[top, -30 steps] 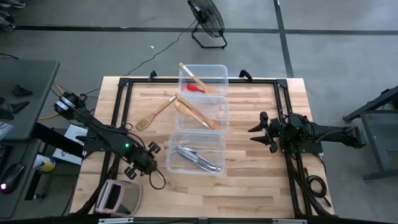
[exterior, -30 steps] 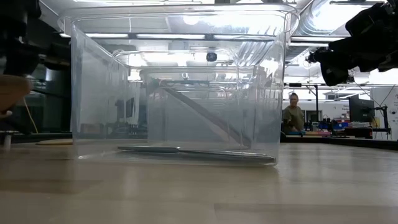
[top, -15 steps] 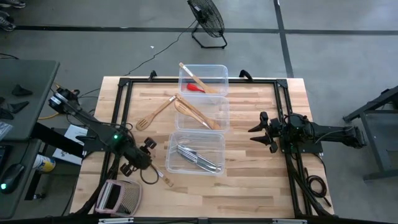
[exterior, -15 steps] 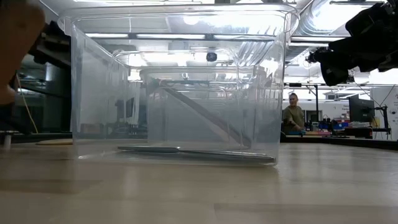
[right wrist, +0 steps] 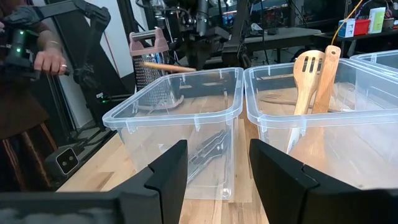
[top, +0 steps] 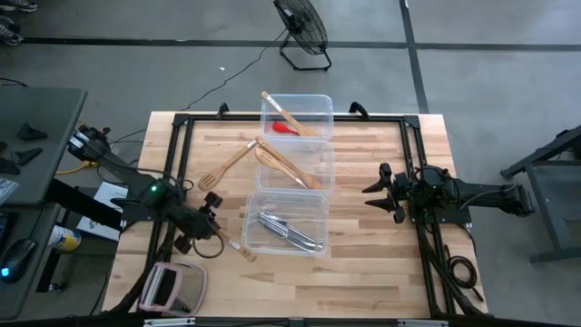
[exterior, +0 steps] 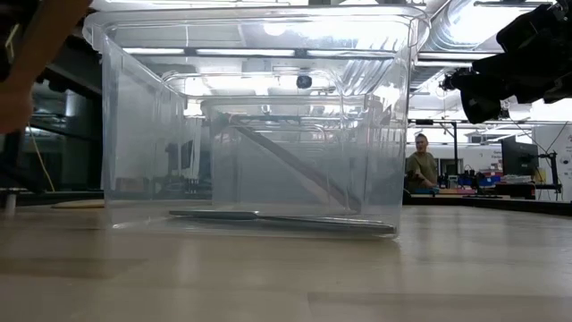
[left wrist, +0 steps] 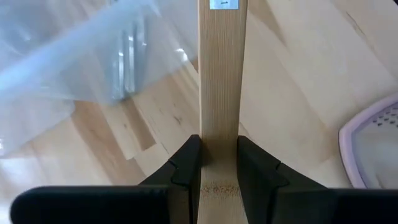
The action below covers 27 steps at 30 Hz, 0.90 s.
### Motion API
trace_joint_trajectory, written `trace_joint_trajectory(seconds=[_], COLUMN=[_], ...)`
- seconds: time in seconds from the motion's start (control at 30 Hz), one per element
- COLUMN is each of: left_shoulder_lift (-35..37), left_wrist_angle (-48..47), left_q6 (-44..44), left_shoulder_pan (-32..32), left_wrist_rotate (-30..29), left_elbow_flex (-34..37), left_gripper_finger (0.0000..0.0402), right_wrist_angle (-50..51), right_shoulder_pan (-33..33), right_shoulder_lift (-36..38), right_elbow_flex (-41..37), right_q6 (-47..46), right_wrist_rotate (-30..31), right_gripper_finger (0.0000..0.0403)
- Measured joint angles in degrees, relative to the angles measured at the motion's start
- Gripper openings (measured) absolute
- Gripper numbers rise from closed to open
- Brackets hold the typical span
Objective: Pick & Place Kitchen Items
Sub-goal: Put the brown spoon into the middle transparent bin
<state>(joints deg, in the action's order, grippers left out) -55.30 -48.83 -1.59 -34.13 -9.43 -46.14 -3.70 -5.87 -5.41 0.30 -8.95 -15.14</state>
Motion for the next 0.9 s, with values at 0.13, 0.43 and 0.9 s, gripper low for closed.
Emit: trace_joint_trajectory(seconds=[0.13,0.43,0.9], left_shoulder_lift=[0.73,0.89,0.89], left_wrist_angle=[-3.73,-11.49,-15.12], left_q6=[0.40,0.40,0.70], left_shoulder_pan=[0.00,0.00,0.00], left_wrist_rotate=[-2.50,-7.76,-14.03], left_elbow_flex=[-3.12,-10.83,-18.76], left_gripper_finger=[0.0072,0.0072,0.0072], right_wrist_angle=[0.00,-0.02,-0.04], right_shoulder_pan=[0.00,-0.02,-0.01], right_shoulder_lift=[-0.02,0.00,-0.01], right_elbow_flex=[0.00,0.02,0.00], right_q6=[0.02,0.02,0.01], right_wrist_rotate=[0.00,0.00,0.00], right_gripper_finger=[0.0165,0.0165,0.0165])
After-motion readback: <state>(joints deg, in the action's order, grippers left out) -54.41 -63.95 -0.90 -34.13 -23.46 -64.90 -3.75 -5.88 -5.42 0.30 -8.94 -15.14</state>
